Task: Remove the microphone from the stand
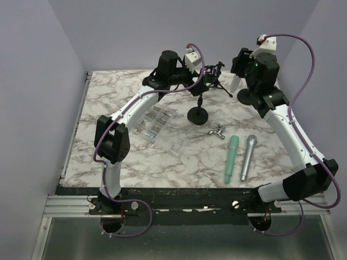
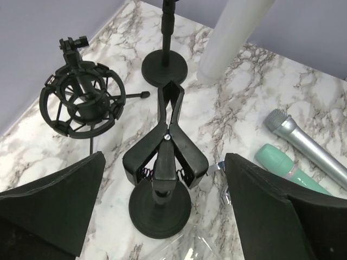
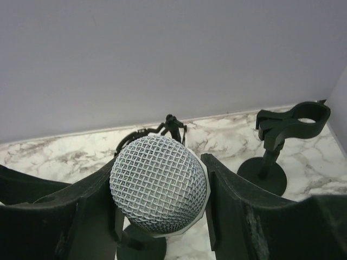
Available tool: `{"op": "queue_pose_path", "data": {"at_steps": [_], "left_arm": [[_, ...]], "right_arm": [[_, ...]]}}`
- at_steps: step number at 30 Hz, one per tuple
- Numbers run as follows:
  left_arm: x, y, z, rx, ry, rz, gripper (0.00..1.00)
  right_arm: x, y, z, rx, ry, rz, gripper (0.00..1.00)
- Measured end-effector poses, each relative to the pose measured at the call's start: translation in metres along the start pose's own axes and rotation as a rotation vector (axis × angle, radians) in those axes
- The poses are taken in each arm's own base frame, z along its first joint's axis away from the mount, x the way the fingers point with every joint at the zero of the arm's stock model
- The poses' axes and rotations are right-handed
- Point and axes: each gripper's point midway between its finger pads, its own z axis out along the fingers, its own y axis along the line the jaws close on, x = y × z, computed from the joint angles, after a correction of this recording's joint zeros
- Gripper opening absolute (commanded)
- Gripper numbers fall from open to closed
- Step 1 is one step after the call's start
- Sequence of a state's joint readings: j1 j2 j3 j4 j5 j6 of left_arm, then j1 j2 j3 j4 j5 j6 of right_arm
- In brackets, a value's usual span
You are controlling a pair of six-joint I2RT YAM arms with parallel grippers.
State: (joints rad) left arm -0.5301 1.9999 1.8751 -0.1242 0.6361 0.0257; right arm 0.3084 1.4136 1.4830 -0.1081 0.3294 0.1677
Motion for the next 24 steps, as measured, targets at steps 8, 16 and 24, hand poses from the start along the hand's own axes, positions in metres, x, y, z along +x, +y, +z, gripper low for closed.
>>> {"op": "queue_pose_path", "data": {"at_steps": [8, 16, 24], "left_arm": [[-0.002, 0.0, -0.007, -0.034, 0.038, -0.065, 0.99], [-0.028, -0.013, -0.052, -0.134, 0.047, -0.133, 0.99], [-0.078, -0.048, -0.129, -0.213, -0.006, -0.134, 0.99]], "right_arm": [[0.029, -0.01, -0.005, 0.043, 0.108, -0.022, 0.01], [0.06, -0.019, -0.017, 0.083, 0.24, -0.011, 0.01], [0.102, -0.014, -0.048, 0.025, 0.416, 0.023, 0.01]]}}
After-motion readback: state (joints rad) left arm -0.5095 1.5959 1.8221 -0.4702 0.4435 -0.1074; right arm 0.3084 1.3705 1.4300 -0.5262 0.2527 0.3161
